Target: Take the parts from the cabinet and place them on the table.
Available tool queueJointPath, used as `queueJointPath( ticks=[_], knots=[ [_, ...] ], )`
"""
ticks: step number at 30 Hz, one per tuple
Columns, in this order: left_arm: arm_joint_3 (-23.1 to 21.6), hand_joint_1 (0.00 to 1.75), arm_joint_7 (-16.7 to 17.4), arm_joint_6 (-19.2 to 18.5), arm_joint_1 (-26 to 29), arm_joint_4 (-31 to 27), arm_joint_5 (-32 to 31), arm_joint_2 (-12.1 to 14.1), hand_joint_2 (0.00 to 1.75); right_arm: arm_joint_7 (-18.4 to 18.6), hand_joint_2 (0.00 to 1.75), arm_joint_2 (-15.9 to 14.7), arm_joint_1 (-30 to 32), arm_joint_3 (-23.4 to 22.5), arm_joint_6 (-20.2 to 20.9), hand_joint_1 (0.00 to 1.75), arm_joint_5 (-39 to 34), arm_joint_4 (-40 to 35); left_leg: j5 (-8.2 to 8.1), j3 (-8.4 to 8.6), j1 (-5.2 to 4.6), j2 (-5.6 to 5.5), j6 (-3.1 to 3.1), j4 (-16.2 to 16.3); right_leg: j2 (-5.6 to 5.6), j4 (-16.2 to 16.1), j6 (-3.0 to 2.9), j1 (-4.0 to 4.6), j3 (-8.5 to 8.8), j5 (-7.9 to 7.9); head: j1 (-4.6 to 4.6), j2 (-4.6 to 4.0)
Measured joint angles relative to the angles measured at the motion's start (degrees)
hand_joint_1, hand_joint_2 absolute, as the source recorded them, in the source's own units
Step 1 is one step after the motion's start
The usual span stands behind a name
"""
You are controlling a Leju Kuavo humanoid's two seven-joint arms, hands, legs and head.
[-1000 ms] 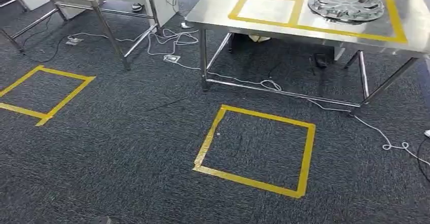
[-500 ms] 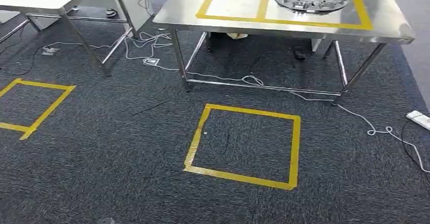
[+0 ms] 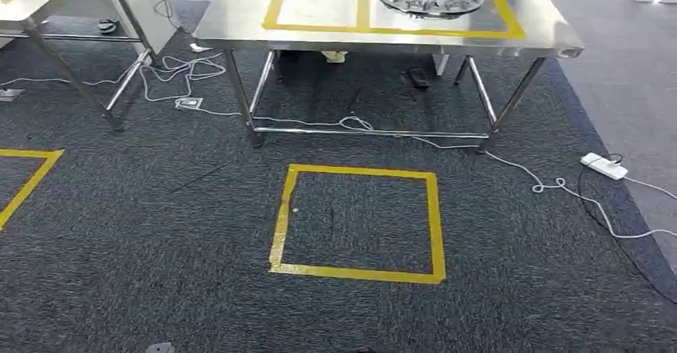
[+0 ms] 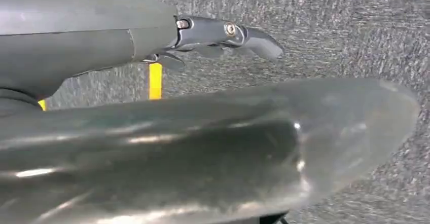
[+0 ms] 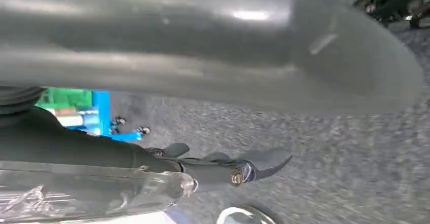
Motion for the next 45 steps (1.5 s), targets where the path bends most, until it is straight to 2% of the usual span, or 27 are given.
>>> queueJointPath(
  ticks=[2,3,6,8,10,12,13,15,17,18,19,23,24,25,26,28,29,30,32,33,34,38,39,40,41,43,45],
  knots=[
    [0.00,0.00,0.00,0.00,-0.03,0.00,-0.02,-0.04,0.00,0.02,0.00,0.00,0.03,-0.04,-0.11,0.00,-0.02,0.00,-0.17,0.34,-0.06,1.18,-0.09,0.00,-1.89,-10.90,-0.70,0.42,6.03,4.57,0.02,0.00],
    [0.00,0.00,0.00,0.00,-0.01,0.00,-0.02,-0.04,0.00,0.00,0.00,0.00,-0.13,-0.07,-0.18,0.00,-0.02,0.00,-0.30,0.59,-0.23,1.65,-0.30,0.02,-5.17,-14.91,-1.14,0.88,8.19,5.03,0.02,0.00],
    [0.00,0.00,0.00,0.02,-0.10,0.00,-0.04,-0.11,0.00,0.00,0.00,0.00,-0.28,-0.13,-0.22,0.00,-0.07,0.00,-0.40,0.87,-0.35,2.98,-1.28,-0.03,-3.54,-14.91,-1.68,1.11,7.57,5.39,-0.15,0.00],
    [-0.02,0.00,0.00,0.02,-0.15,0.00,-0.04,-0.15,0.00,0.02,0.00,0.02,-0.16,-0.15,-0.22,0.00,-0.07,0.00,-0.64,1.14,-0.40,3.94,-2.08,-0.32,-2.14,-15.68,-2.56,0.73,8.23,6.00,-0.09,0.00],
    [0.00,0.00,0.00,0.02,-0.12,0.00,-0.04,-0.15,0.00,0.07,0.00,0.04,-0.21,-0.15,-0.24,0.00,-0.09,-0.02,-3.90,-0.24,-0.15,-0.24,-2.69,3.47,-1.07,-15.88,-3.08,0.36,7.88,6.58,-0.46,0.00],
    [0.00,0.00,0.00,0.02,0.05,0.00,-0.07,-0.13,0.00,0.04,0.00,0.02,-0.36,-0.15,-0.39,0.00,-0.09,-0.02,-8.64,-4.68,0.13,-1.72,-3.02,12.97,0.57,-15.87,-3.21,0.28,7.39,6.77,-0.52,0.00],
    [0.00,0.00,0.02,0.02,0.15,0.00,-0.15,-0.11,0.00,0.04,0.00,0.02,-0.28,-0.15,-0.39,0.00,-0.09,-0.02,-9.75,-6.52,0.15,-1.86,-3.13,16.69,1.46,-15.86,-3.14,0.28,7.28,6.88,-0.50,0.00],
    [0.00,0.00,0.02,0.06,0.23,0.00,-0.22,-0.11,0.00,0.04,0.00,0.04,-0.03,-0.17,-0.42,0.00,-0.22,-0.02,-7.50,-6.56,0.24,-1.91,-3.25,16.06,3.03,-15.85,-2.92,0.16,7.22,7.03,-0.52,0.00],
    [0.00,0.00,0.02,0.15,0.18,0.00,-0.39,-0.09,0.00,0.04,0.00,0.11,-0.03,-0.17,-0.48,0.00,-0.29,-0.02,-2.06,-2.42,0.62,-2.96,-3.34,7.36,4.80,-15.82,-2.46,-0.10,7.25,7.22,-0.48,0.00],
    [0.00,0.00,0.02,0.20,0.21,0.00,-0.39,-0.09,0.00,0.00,0.00,0.11,-0.13,-0.17,-0.50,0.00,-0.29,-0.02,-0.19,0.09,1.17,-6.23,-3.58,2.31,5.62,-15.76,-2.06,-0.17,7.12,7.31,-0.52,0.00],
    [0.00,0.00,0.02,0.20,0.21,0.00,-0.42,-0.11,0.00,-0.02,0.00,0.11,-0.35,-0.17,-0.57,0.00,-0.31,-0.02,-0.42,1.09,1.41,-7.85,-3.40,-0.47,6.44,-15.04,-1.50,0.23,6.63,7.16,-0.63,0.00],
    [0.00,0.00,0.00,0.20,-0.10,0.00,-0.44,-0.09,0.00,-0.20,0.00,0.11,0.33,-0.20,-0.66,0.00,-0.44,-0.02,-0.30,0.84,1.19,-5.43,-1.14,-0.15,8.84,-15.99,0.05,-0.44,5.75,7.88,-0.46,0.00],
    [0.00,0.00,0.00,0.26,-0.22,0.00,-0.37,-0.04,0.00,-0.22,0.00,0.11,0.51,-0.24,-0.72,0.00,-0.48,-0.02,-0.10,0.85,1.20,-4.64,-0.74,-0.31,6.40,-14.93,0.05,-0.26,5.47,7.20,-0.31,0.00],
    [0.00,0.00,0.00,0.26,-0.19,0.00,-0.37,-0.04,0.00,-0.22,0.00,0.11,0.40,-0.24,-0.74,0.00,-0.52,-0.02,-0.10,0.80,1.10,-4.06,-0.34,-0.31,3.39,-12.24,0.10,0.02,4.12,5.10,0.11,0.00],
    [0.00,0.00,0.00,0.24,-0.04,0.00,-0.37,-0.07,0.00,-0.26,0.00,0.11,0.19,-0.24,-0.74,0.00,-0.55,-0.02,-0.09,0.75,0.88,-3.17,-0.25,-0.30,1.50,-7.52,0.22,0.07,1.93,2.36,0.37,0.00],
    [0.00,0.00,0.00,0.24,0.36,0.00,-0.37,-0.07,0.00,-0.39,0.00,0.18,-0.13,-0.24,-0.77,0.00,-0.53,0.00,-0.15,0.63,0.51,-1.20,-0.13,-0.26,0.13,1.48,0.31,0.04,-2.18,-1.56,0.35,0.00],
    [0.00,0.00,0.00,0.24,0.39,0.00,-0.37,-0.07,0.00,-0.39,0.00,0.17,-0.09,-0.24,-0.76,0.00,-0.50,0.00,-0.18,0.64,0.42,-0.26,-0.10,-0.25,-0.04,3.29,0.31,0.04,-2.77,-1.79,0.35,0.00],
    [0.00,0.00,0.00,0.24,0.32,0.00,-0.35,-0.07,0.00,-0.39,0.00,0.17,0.06,-0.26,-0.77,0.00,-0.50,0.00,-0.20,0.65,0.40,0.48,-0.11,-0.24,-0.08,1.85,0.26,0.08,-1.69,-0.60,0.37,0.00],
    [0.00,0.00,0.00,0.24,0.17,0.00,-0.35,-0.09,0.00,-0.39,0.00,0.17,0.19,-0.28,-0.79,0.00,-0.50,0.00,-0.37,0.89,0.42,1.82,-0.36,-0.22,-1.19,-7.65,0.01,0.08,3.91,3.68,0.39,0.00],
    [0.00,0.00,0.00,0.24,0.16,0.00,-0.33,-0.13,0.00,-0.44,0.00,0.17,0.08,-0.28,-0.81,0.00,-0.48,-0.02,-0.49,1.17,0.42,2.40,-0.55,-0.19,-3.11,-12.87,-0.07,0.09,7.10,5.32,0.42,0.00],
    [0.00,0.00,0.00,0.26,0.20,0.00,-0.26,-0.02,0.00,-0.55,0.00,0.24,-0.18,-0.28,-0.81,0.00,-0.46,0.00,-0.75,1.33,-0.19,2.86,-0.99,-0.05,-5.54,-14.92,-0.23,0.27,8.01,5.21,0.40,0.00],
    [0.00,0.00,0.00,0.24,-0.19,0.00,-0.04,-0.09,0.00,-0.59,0.00,0.24,-0.14,-0.37,-0.85,0.00,-0.46,0.00,-0.68,2.13,0.08,4.92,-2.53,-0.66,-2.64,-15.10,-1.59,0.51,7.21,5.81,0.02,0.00],
    [0.00,0.00,0.00,0.26,-0.22,0.00,-0.04,-0.09,0.00,-0.59,0.00,0.26,-0.10,-0.39,-0.87,0.00,-0.46,0.00,-1.11,2.07,0.33,3.64,-3.04,-0.39,-1.98,-15.47,-2.05,0.06,7.72,6.27,-0.04,0.00],
    [0.00,0.00,0.00,0.26,-0.24,0.00,-0.04,-0.09,0.00,-0.57,0.00,0.26,-0.14,-0.42,-0.98,0.00,-0.46,-0.02,-2.92,1.29,0.35,0.77,-3.24,1.42,-1.36,-15.50,-2.49,0.02,7.57,6.57,-0.22,0.00],
    [0.00,0.00,0.00,0.26,-0.12,0.00,-0.04,-0.09,0.00,-0.59,0.00,0.24,-0.29,-0.44,-1.03,0.00,-0.44,-0.02,-5.65,-0.60,0.41,-0.95,-3.30,5.72,-0.66,-15.50,-2.76,0.03,7.28,6.76,-0.26,0.00],
    [0.00,0.00,0.00,0.26,0.19,0.00,-0.04,-0.07,0.00,-0.63,0.00,0.26,-0.38,-0.48,-0.98,0.00,-0.44,-0.02,-9.66,-5.16,0.39,-1.85,-3.28,15.15,1.12,-15.50,-2.90,0.15,6.85,6.95,-0.26,0.00],
    [0.00,0.00,0.00,0.26,0.31,0.00,-0.04,-0.09,0.00,-0.63,0.00,0.26,-0.18,-0.57,-0.98,0.00,-0.44,-0.02,-8.86,-6.55,0.38,-1.95,-3.09,17.15,2.82,-15.49,-2.84,0.22,6.71,7.14,-0.24,0.00]
  ],
)
